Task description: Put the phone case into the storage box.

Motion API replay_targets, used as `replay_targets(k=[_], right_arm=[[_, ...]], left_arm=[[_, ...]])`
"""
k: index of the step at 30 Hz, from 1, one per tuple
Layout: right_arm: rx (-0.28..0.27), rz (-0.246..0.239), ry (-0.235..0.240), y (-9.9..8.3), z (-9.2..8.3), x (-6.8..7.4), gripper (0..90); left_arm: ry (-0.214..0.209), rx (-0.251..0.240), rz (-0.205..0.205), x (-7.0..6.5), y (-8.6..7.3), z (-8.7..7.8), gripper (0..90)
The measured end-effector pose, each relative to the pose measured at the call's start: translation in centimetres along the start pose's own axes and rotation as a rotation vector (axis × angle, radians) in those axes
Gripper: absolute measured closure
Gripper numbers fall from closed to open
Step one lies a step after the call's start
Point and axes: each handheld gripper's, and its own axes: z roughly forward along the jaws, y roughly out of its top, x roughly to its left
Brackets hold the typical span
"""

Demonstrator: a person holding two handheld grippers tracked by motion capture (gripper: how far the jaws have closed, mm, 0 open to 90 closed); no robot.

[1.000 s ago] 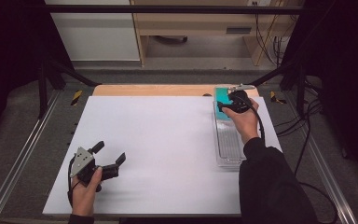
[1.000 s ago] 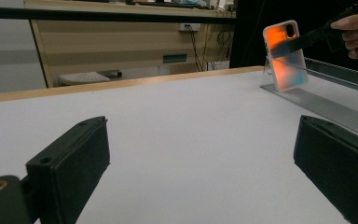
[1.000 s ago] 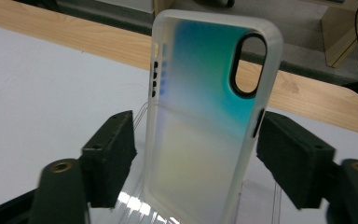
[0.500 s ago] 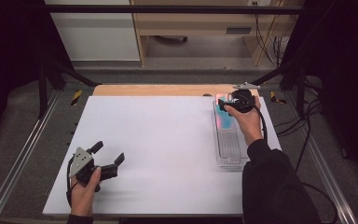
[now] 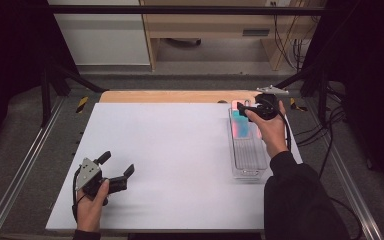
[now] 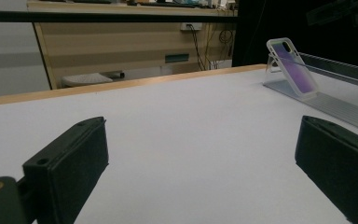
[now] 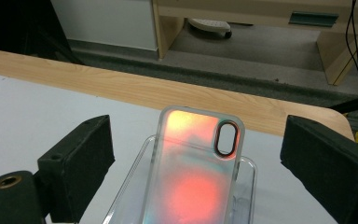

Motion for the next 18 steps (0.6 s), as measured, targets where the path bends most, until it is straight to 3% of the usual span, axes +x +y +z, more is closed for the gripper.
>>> replay_targets(k=[18], right_arm=[[0.009,0.064,0.033,-0.16,0.29,-0.12,6.2]], left_arm=[[-0.006,0.004,0.003,-0.07,-0.03,0.08,2.0]])
